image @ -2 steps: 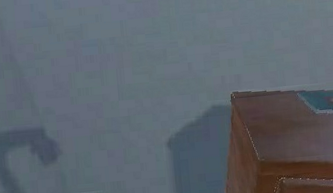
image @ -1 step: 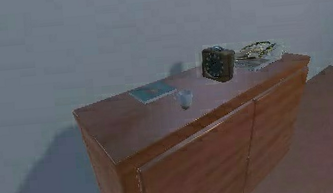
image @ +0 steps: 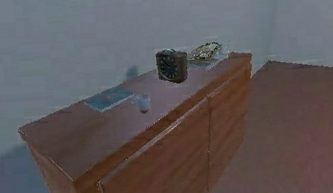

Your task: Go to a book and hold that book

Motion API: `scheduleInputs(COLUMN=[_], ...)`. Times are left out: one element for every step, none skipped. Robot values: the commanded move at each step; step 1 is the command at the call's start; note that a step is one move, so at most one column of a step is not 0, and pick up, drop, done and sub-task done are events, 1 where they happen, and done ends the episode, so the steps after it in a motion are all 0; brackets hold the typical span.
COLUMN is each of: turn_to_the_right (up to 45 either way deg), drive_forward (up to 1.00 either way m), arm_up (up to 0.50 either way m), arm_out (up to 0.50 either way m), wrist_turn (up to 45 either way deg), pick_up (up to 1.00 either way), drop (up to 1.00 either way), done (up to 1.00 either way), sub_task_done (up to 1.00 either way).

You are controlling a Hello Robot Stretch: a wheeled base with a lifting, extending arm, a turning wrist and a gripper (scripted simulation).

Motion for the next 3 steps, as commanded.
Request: scheduleInputs(turn_to_the_right=[0.0,-45.0,-45.0], drive_forward=[0.45,0.00,0.00], arm_up=[0.00,0.00,0.00], arm_out=[0.00,0.00,0.00], wrist_turn=[0.0,0.0,0.0], pick_up=[0.00,0.00,0.00], drop=[0.00,0.00,0.00], done=[0.00,0.00,0.00], sub_task_done=[0.00,0.00,0.00])
